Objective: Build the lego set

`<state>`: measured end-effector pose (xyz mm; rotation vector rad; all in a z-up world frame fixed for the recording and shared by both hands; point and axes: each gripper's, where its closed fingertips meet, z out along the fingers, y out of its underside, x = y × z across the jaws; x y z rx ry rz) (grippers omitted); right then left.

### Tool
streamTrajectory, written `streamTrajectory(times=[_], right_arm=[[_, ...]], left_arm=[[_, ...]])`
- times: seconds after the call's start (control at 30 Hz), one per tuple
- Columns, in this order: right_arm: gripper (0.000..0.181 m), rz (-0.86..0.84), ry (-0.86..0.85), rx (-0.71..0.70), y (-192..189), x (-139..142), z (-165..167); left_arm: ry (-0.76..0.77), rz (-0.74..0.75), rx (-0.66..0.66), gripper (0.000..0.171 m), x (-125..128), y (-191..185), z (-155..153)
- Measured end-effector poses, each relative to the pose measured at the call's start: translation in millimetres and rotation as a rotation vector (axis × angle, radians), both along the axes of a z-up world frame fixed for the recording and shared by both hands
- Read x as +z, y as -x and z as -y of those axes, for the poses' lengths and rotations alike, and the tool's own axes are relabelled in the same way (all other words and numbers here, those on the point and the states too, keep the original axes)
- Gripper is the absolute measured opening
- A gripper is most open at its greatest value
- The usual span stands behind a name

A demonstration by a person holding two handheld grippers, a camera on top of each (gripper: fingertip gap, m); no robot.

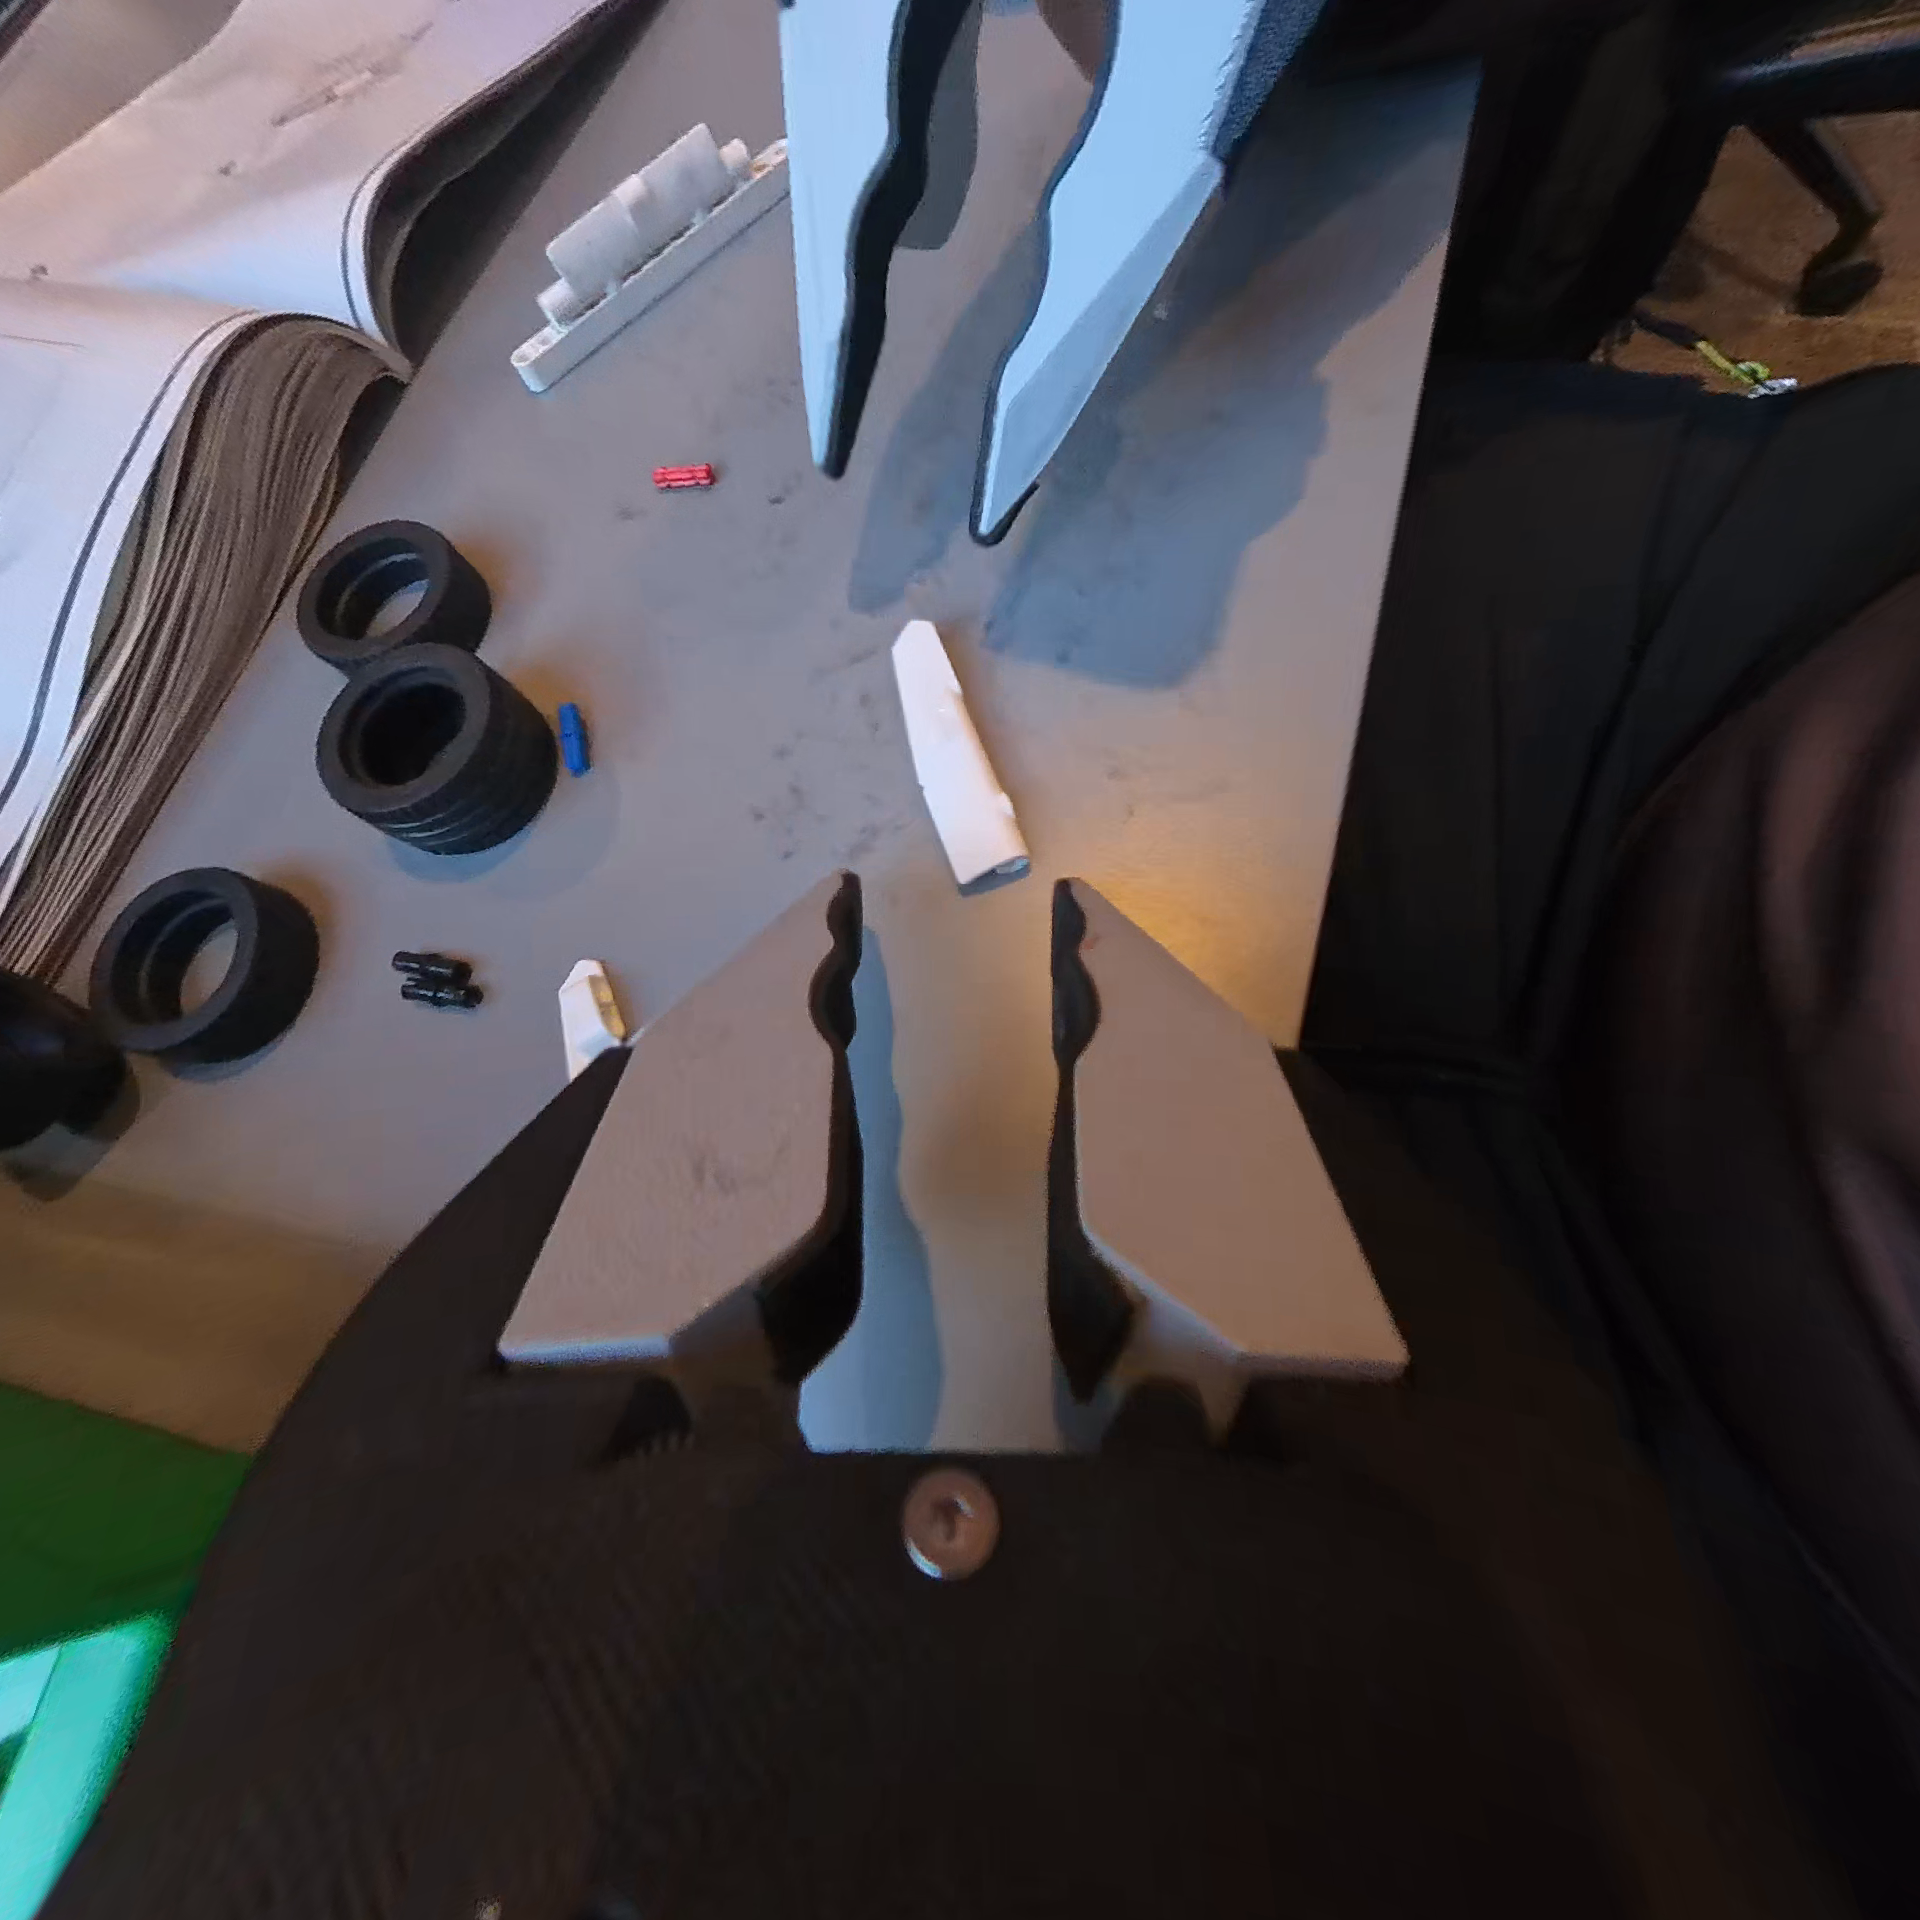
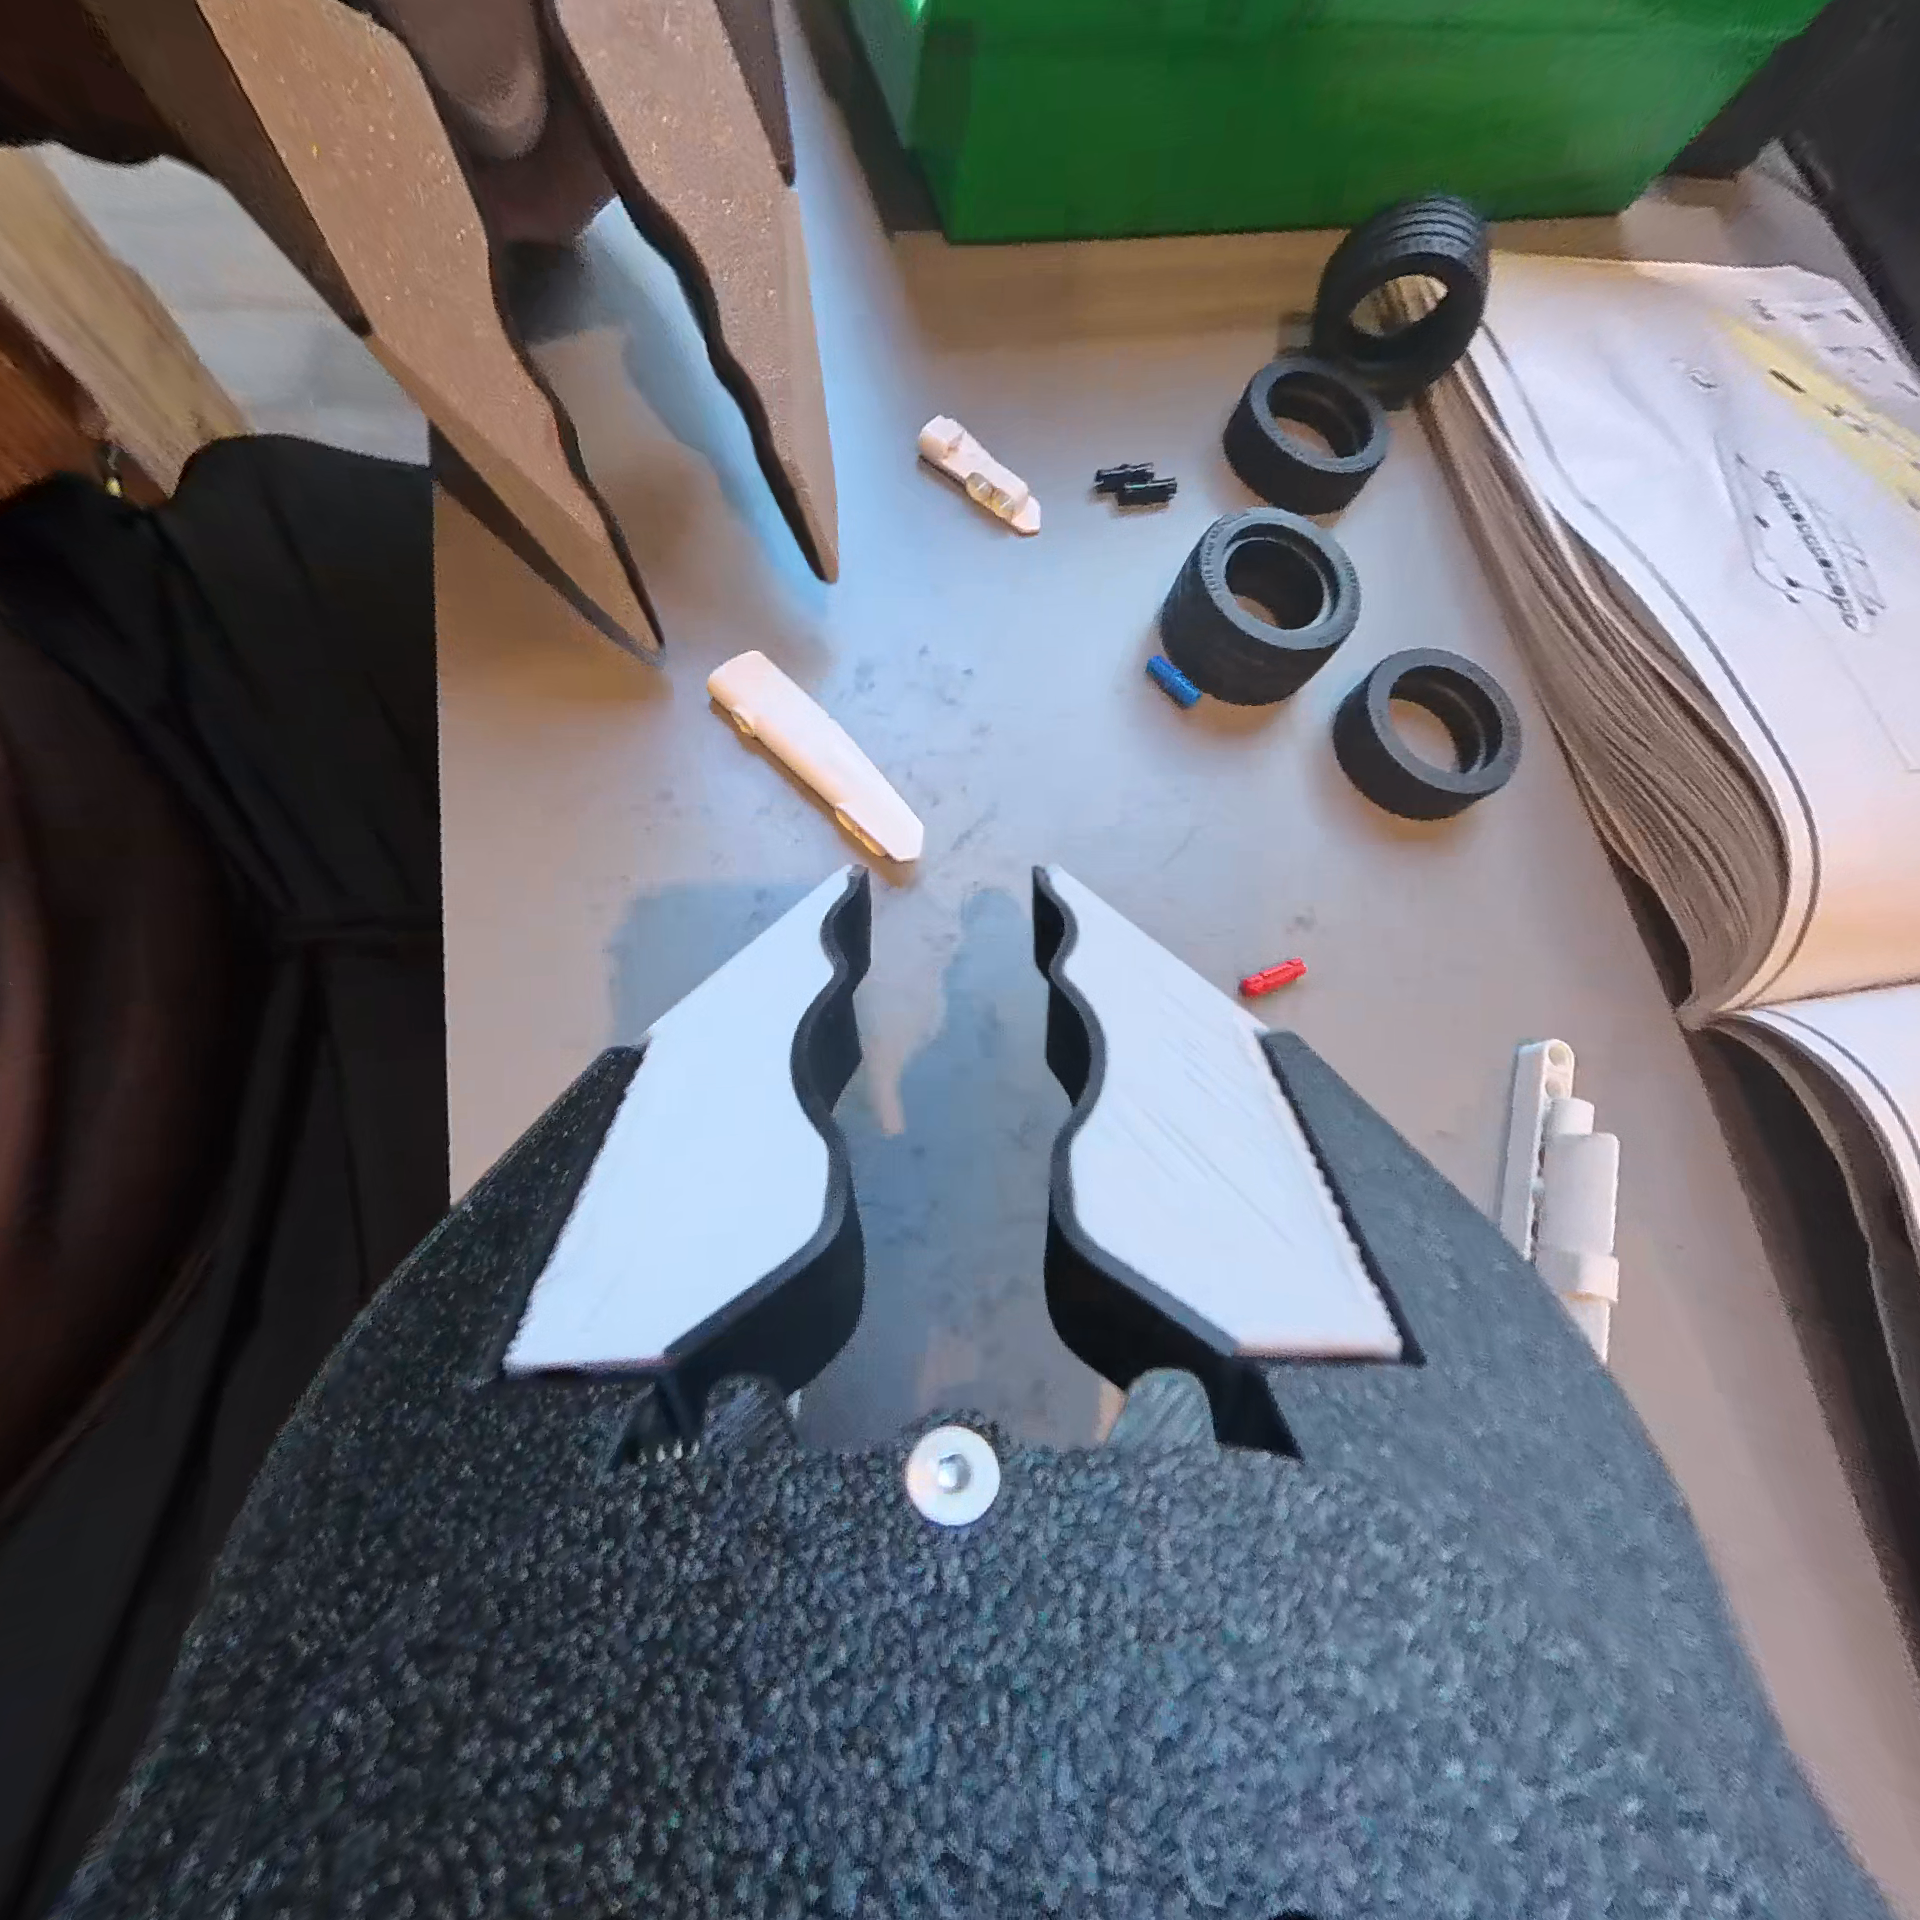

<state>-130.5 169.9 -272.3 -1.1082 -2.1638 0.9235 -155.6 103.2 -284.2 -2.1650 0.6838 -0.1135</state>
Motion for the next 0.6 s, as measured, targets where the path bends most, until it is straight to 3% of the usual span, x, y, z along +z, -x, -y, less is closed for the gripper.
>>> streamTrajectory(times=[0.27, 0.4, 0.6], right_arm=[[0.034, -0.021, -0.004, -0.046, 4.6, -6.1, -10.5], [0.034, -0.053, -0.056, -0.072, 10.5, -6.6, -20.5], [0.033, -0.062, 0.028, -0.078, 16.7, -1.3, -25.1]], left_arm=[[0.046, -0.007, 0.039, 0.031, -7.3, 4.6, -3.0], [0.070, 0.028, 0.022, 0.031, -8.4, 1.0, -4.9], [0.091, 0.138, -0.013, 0.031, -2.6, -2.0, -4.6]])
